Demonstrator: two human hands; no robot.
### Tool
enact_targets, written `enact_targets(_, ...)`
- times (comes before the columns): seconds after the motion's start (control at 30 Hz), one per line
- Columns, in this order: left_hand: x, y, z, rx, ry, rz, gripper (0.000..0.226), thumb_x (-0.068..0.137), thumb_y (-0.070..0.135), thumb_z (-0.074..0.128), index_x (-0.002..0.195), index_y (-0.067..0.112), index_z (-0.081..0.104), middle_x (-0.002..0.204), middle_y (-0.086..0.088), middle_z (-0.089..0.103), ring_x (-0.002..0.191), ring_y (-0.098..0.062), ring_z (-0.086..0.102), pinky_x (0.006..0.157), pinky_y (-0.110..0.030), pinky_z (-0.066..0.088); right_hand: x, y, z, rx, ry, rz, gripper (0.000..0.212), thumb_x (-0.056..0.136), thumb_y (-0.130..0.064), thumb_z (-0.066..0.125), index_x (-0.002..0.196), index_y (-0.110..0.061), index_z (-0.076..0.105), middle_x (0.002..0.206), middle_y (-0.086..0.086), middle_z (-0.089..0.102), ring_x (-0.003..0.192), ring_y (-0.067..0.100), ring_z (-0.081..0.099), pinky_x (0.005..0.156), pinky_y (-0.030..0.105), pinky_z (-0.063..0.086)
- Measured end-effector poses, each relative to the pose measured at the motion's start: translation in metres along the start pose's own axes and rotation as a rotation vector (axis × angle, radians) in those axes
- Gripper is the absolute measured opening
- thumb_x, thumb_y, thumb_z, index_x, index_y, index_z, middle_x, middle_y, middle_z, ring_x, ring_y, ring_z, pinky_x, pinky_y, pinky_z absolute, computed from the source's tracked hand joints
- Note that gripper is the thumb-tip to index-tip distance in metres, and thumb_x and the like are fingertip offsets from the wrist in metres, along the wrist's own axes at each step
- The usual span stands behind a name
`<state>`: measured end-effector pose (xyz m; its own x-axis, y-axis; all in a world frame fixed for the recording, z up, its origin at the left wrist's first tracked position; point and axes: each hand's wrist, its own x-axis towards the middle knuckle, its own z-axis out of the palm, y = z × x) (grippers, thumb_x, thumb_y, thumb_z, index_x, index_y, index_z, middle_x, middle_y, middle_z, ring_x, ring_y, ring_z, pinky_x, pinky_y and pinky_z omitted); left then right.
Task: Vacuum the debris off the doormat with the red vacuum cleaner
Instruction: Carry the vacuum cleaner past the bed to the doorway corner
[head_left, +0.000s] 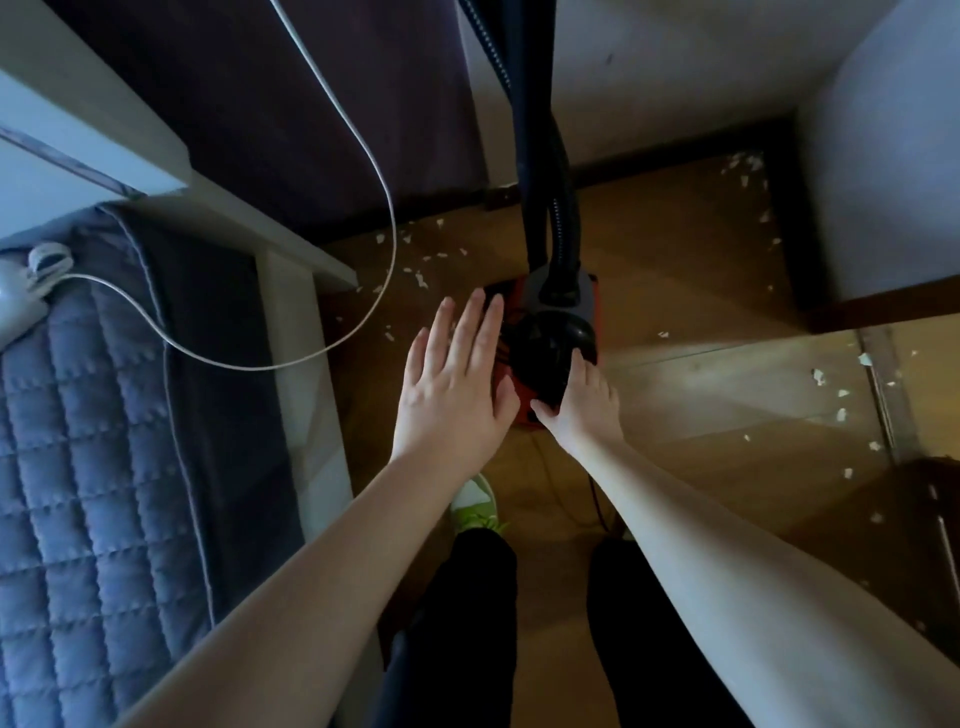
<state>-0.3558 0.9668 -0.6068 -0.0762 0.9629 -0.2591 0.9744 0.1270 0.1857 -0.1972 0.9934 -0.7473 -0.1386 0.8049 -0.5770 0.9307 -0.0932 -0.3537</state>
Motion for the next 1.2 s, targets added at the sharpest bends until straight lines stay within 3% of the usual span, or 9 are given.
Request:
enact_targets(0.23, 0.023, -0.006, 0.044, -0.058, -0.048, -0.009, 0.069, 0.097, 0.040, 0.034, 0.158, 0.025, 0.006, 0.166, 0.002, 0.010, 0.153, -0.022, 0.003, 0.123, -0.042, 0.008, 0.050, 0.003, 0.041, 0.065, 0.124, 0.076, 0.091, 0.079, -0.047, 0.074, 0.148, -0.011, 0.027, 0.141, 0.011, 0.047, 0.131, 0.029, 0.045, 0.109, 0.043, 0.036)
enact_targets(0.4, 0.041, -0.013, 0.056, -0.054, -0.067, -0.013, 0.068, 0.099, 0.039, 0.039, 0.158, 0.024, 0.008, 0.166, 0.003, 0.010, 0.153, -0.021, 0.003, 0.120, -0.038, 0.004, 0.060, -0.003, 0.057, 0.093, 0.233, 0.178, 0.067, 0.079, -0.042, 0.074, 0.131, -0.008, 0.047, 0.127, 0.009, 0.055, 0.119, 0.028, 0.054, 0.099, 0.040, 0.042)
enact_targets(0.57, 0.063, -0.016, 0.051, -0.138, -0.148, -0.053, 0.067, 0.100, 0.035, 0.037, 0.158, 0.028, 0.004, 0.166, 0.010, 0.005, 0.152, -0.012, -0.004, 0.117, -0.031, -0.003, 0.067, -0.016, 0.066, 0.159, 0.292, 0.359, 0.051, 0.081, -0.044, 0.070, 0.118, -0.011, 0.059, 0.120, 0.005, 0.060, 0.113, 0.025, 0.056, 0.097, 0.039, 0.039)
enact_targets(0.67, 0.091, -0.017, 0.037, -0.283, -0.175, -0.134, 0.069, 0.101, 0.037, 0.043, 0.158, 0.030, 0.005, 0.165, 0.009, 0.008, 0.152, -0.011, 0.000, 0.120, -0.034, 0.005, 0.070, -0.013, 0.063, 0.227, 0.285, 0.369, 0.041, 0.080, -0.044, 0.070, 0.105, -0.012, 0.066, 0.108, 0.003, 0.063, 0.102, 0.024, 0.060, 0.092, 0.038, 0.044)
enact_targets(0.77, 0.125, -0.018, 0.017, -0.441, -0.147, -0.211, 0.074, 0.098, 0.040, 0.053, 0.158, 0.029, 0.011, 0.164, 0.002, 0.019, 0.149, -0.016, 0.018, 0.120, -0.036, 0.022, 0.069, -0.006, 0.057, 0.311, 0.246, 0.299, 0.036, 0.081, -0.044, 0.067, 0.096, -0.012, 0.064, 0.094, 0.004, 0.066, 0.087, 0.024, 0.065, 0.076, 0.038, 0.056)
enact_targets(0.87, 0.149, -0.015, -0.002, -0.633, -0.083, -0.242, 0.083, 0.093, 0.045, 0.061, 0.157, 0.032, 0.009, 0.163, 0.006, 0.021, 0.145, -0.014, 0.029, 0.105, -0.022, 0.031, 0.071, -0.003, 0.054, 0.342, 0.143, 0.238, 0.033, 0.087, -0.037, 0.065, 0.104, -0.009, 0.059, 0.091, 0.007, 0.069, 0.080, 0.024, 0.068, 0.061, 0.031, 0.055)
enact_targets(1.0, 0.181, -0.001, -0.023, -0.993, 0.030, -0.194, 0.093, 0.087, 0.032, 0.074, 0.157, 0.023, 0.013, 0.159, 0.008, 0.030, 0.138, -0.002, 0.031, 0.107, -0.015, 0.031, 0.074, 0.005, 0.049, 0.363, 0.045, 0.184, 0.047, 0.091, -0.031, 0.061, 0.128, -0.004, 0.048, 0.082, 0.005, 0.065, 0.066, 0.021, 0.064, 0.049, 0.027, 0.049)
enact_targets(1.07, 0.193, 0.006, -0.030, -0.985, 0.043, -0.141, 0.087, 0.084, 0.027, 0.077, 0.152, 0.023, 0.023, 0.149, 0.008, 0.044, 0.135, -0.004, 0.040, 0.106, -0.019, 0.040, 0.076, 0.010, 0.049, 0.418, 0.006, 0.160, 0.055, 0.091, -0.030, 0.062, 0.135, -0.004, 0.043, 0.079, 0.006, 0.066, 0.063, 0.022, 0.064, 0.046, 0.026, 0.045)
enact_targets(1.2, 0.207, 0.020, -0.044, -0.889, 0.069, -0.163, 0.058, 0.089, 0.027, 0.072, 0.138, 0.022, 0.042, 0.114, 0.019, 0.056, 0.094, 0.007, 0.056, 0.071, -0.004, 0.048, 0.074, 0.018, 0.043, 0.525, -0.051, 0.128, 0.045, 0.091, -0.028, 0.063, 0.131, -0.012, 0.050, 0.089, 0.004, 0.070, 0.073, 0.021, 0.068, 0.054, 0.030, 0.052)
